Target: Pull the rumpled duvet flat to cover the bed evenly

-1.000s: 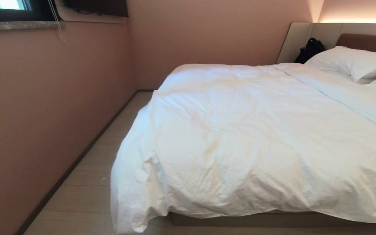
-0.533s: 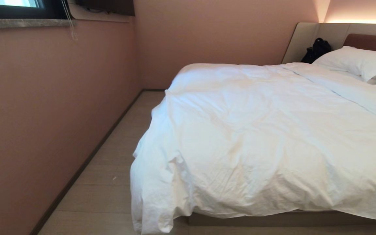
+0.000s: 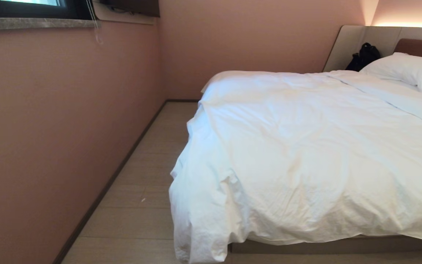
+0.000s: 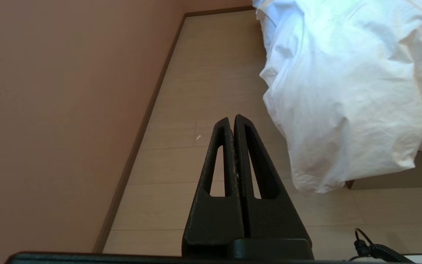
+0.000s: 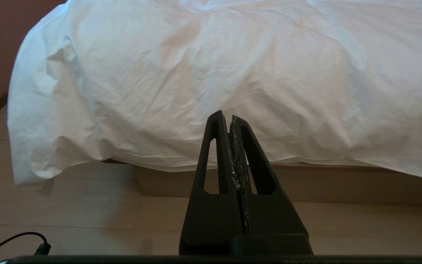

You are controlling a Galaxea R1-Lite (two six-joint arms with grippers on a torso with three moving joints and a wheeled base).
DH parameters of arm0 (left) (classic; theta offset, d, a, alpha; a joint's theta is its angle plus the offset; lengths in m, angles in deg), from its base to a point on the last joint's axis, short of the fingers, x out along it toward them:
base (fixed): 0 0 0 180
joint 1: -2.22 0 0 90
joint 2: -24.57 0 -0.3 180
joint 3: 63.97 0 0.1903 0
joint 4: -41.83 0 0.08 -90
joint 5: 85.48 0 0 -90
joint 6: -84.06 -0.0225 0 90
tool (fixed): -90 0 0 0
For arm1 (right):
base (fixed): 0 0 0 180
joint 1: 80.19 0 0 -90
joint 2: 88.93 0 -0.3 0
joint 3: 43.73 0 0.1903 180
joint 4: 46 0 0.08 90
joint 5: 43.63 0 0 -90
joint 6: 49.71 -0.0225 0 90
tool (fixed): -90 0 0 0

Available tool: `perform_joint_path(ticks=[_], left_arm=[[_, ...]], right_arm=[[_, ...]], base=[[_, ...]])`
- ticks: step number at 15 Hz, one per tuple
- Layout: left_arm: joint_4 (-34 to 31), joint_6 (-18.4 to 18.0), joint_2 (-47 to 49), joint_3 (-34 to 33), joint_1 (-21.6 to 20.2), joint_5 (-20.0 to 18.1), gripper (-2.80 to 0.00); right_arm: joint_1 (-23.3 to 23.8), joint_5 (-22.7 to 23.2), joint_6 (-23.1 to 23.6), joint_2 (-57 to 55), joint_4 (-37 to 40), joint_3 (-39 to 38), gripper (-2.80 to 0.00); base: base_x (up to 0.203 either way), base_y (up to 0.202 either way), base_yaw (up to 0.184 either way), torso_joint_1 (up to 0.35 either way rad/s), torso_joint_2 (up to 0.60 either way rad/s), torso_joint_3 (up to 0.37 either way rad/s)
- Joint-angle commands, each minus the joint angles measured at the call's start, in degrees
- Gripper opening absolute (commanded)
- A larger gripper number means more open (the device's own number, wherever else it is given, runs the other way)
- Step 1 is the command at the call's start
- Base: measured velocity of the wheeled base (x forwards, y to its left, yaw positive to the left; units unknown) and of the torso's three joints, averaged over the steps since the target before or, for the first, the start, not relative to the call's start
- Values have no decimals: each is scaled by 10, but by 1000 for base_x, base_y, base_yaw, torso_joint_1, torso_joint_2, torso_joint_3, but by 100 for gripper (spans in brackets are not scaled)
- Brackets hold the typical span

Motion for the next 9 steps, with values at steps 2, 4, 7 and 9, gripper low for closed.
perform_joint_path(ticks=[2, 4, 7, 9], left_arm=[[0, 0, 0, 0, 0, 0, -280], [-1, 0, 0, 0, 0, 0, -280], [0, 3, 0, 0, 0, 1, -280], [1, 4, 0, 0, 0, 0, -280]], right_arm=[[0, 0, 0, 0, 0, 0, -280], [-1, 0, 0, 0, 0, 0, -280], [-1, 0, 0, -1, 0, 0, -280], [-1, 0, 0, 0, 0, 0, -280]], base=[[0, 98, 0, 0, 3, 2], [0, 0, 0, 0, 0, 0], [0, 0, 0, 0, 0, 0], [0, 0, 0, 0, 0, 0]])
